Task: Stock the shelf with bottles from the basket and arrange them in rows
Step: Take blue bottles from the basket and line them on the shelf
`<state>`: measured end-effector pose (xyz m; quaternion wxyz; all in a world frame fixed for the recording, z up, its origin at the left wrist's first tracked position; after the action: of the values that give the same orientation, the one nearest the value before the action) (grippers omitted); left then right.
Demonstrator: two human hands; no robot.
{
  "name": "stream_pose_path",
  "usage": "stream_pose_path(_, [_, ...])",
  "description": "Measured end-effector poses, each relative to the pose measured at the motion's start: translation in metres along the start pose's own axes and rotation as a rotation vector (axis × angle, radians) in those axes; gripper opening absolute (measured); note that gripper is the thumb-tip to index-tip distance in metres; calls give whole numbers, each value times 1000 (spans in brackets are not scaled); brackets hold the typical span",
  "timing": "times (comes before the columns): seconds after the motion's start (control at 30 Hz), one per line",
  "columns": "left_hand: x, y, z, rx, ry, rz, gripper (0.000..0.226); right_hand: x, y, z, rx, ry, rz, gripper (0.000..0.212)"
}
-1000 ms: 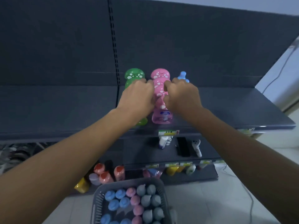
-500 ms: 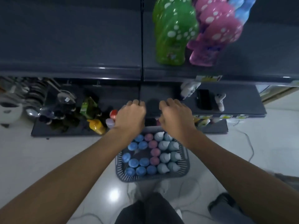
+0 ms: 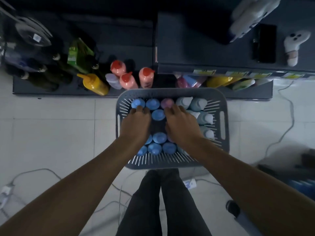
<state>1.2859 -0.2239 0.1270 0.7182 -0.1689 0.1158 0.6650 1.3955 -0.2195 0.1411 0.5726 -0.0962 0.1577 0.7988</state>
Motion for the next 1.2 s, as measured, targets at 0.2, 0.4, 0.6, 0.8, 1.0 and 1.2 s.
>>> stream_pose_path(0.2, [18, 4, -37, 11, -41, 14, 38, 31, 16, -44, 1, -5, 60, 43])
stream_pose_path(0.4, [28, 12, -48, -24, -29, 43, 38, 43, 18, -65, -37, -4, 78, 45])
stream_pose_path(0.6, [34, 11, -41, 35, -20, 27, 30, 46, 17, -57, 13, -1, 90, 47])
stream_pose_path(0.8, [20, 3, -7, 47, -76, 24, 30, 34, 18, -11, 101, -93, 71, 42])
stream_pose_path(1.0, [-2, -18, 67, 102, -141, 1, 27, 0, 16, 69, 58, -208, 72, 35])
stream_pose_path(1.2, [-23, -46, 155, 162, -233, -31, 26, -39, 6, 156, 26, -300, 60, 40])
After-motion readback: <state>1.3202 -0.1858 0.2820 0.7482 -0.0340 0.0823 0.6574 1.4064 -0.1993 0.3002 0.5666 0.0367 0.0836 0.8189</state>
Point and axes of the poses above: each hand's wrist, its own x-axis towards the middle knuckle, its own z-axis out of the back of the hand, y = z × x, the point moved 10 cm from there along x, towards the middle knuckle, and after that the axes turned 6 degrees about -y, right-handed, at the moved point
